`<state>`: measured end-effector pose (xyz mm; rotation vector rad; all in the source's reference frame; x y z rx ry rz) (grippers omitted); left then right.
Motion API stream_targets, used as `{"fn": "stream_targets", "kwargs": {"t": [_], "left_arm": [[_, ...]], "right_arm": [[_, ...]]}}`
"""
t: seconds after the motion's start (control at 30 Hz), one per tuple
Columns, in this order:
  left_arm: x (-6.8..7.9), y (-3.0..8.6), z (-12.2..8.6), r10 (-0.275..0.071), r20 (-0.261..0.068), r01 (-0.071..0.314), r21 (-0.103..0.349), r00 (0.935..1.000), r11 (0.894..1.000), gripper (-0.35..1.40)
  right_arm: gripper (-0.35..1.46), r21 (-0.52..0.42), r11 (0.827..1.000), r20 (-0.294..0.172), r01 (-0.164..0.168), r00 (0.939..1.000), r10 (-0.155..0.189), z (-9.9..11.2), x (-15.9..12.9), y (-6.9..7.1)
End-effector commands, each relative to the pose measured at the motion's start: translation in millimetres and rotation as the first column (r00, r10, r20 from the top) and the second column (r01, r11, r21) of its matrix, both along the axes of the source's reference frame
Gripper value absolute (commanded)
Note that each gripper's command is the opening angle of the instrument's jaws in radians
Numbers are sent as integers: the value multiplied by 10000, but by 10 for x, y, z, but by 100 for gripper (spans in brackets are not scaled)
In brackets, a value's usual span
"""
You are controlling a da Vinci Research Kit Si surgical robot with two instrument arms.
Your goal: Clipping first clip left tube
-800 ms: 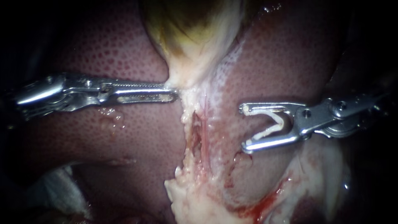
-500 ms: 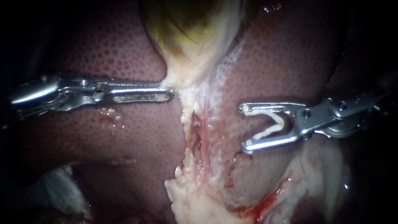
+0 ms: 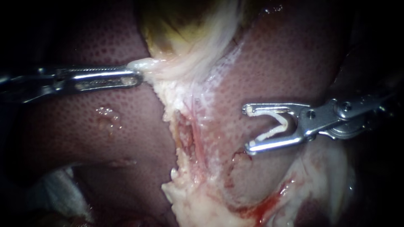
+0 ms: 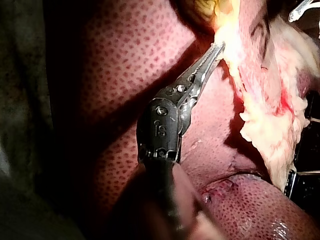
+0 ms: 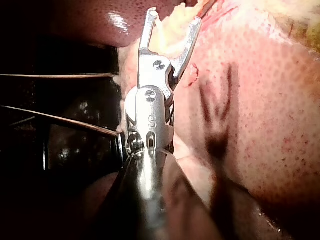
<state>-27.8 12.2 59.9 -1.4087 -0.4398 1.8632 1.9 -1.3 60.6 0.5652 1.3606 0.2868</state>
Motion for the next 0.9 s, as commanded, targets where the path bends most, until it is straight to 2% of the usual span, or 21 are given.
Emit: {"fn": "stream_targets", "kwargs": {"t": [0.03,0.33,0.47,0.6,0.8,0.9], "left_arm": [[2,0,-1,-21,45,21,-32,10000,10000,-35],[10,1,-5,-98,64,99,-102,9999,9999,-35],[9,0,-4,-103,59,104,-107,9999,9999,-35],[8,-1,-3,-113,50,114,-115,9999,9999,-35],[6,-2,-3,-123,40,124,-122,9999,9998,-35],[6,-4,-4,-136,27,136,-132,9999,9998,-35]], "right_arm": [[51,2,10000,1,-7,10000,7,0,1,0],[51,-4,10000,-1,-23,10000,23,2,3,-1],[51,-21,10000,-101,-9,9999,9,11,15,-7],[51,26,10000,-291,49,9996,-48,35,44,-23],[51,581,9982,-206,173,9997,-161,81,88,-48],[51,702,9972,-160,265,9995,-254,99,106,-56]]}}
